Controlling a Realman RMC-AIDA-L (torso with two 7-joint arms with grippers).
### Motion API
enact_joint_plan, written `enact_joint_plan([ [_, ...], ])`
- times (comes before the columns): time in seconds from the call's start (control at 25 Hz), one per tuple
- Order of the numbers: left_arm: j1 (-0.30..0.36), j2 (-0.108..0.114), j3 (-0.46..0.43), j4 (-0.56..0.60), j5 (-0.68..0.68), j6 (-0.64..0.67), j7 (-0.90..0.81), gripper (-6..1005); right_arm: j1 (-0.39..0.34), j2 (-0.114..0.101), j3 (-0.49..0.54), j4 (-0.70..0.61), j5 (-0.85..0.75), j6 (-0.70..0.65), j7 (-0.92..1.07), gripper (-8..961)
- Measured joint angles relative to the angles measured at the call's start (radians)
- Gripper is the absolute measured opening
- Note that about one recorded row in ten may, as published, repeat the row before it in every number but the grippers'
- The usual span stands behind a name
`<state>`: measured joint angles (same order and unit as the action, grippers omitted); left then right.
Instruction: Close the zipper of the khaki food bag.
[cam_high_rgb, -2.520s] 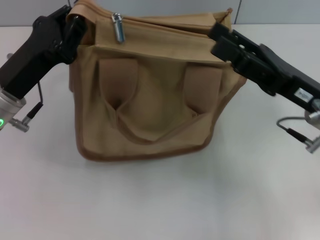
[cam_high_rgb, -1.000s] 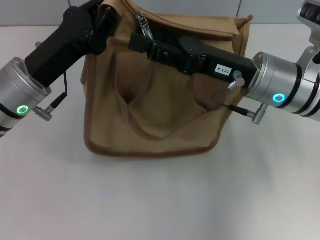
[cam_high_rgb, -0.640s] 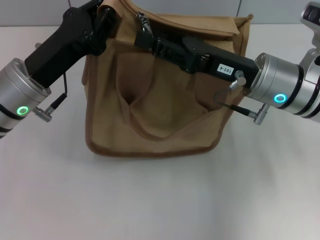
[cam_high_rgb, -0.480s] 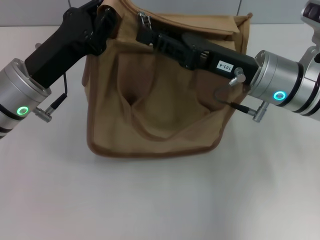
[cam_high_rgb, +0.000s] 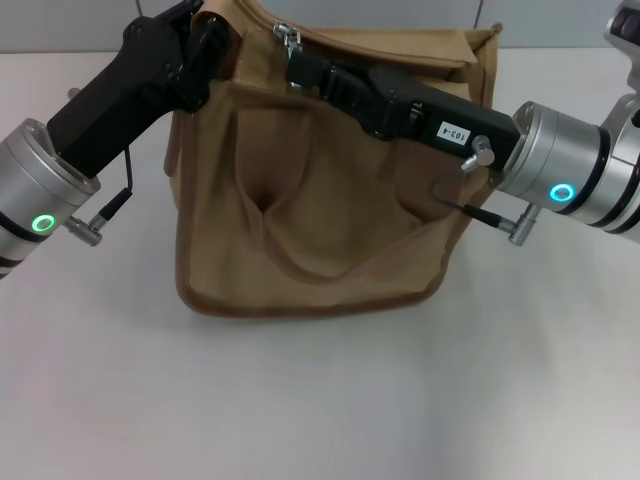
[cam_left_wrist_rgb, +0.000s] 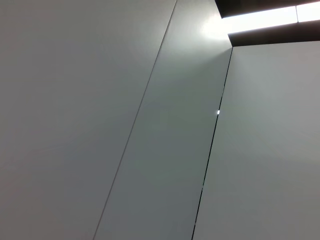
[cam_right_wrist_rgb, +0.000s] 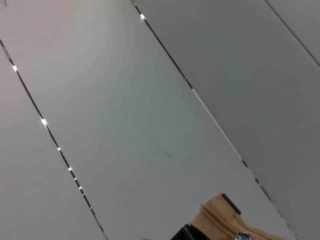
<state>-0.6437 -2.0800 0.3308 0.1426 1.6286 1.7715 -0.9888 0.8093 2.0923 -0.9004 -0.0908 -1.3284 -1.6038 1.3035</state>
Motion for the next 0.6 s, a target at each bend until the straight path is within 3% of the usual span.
enact_joint_plan([
  [0.2, 0.006, 0.0, -0.004, 0.0, 0.0, 0.0, 0.001, 32, -0.014, 0.0, 0.001, -0.001, 0.0, 0.005, 0.002, -1],
  [0.6, 0.049, 0.005, -0.063, 0.009, 0.0, -0.001, 0.003, 33, -0.099, -0.005, 0.002, -0.037, 0.013, 0.007, 0.004, -1],
])
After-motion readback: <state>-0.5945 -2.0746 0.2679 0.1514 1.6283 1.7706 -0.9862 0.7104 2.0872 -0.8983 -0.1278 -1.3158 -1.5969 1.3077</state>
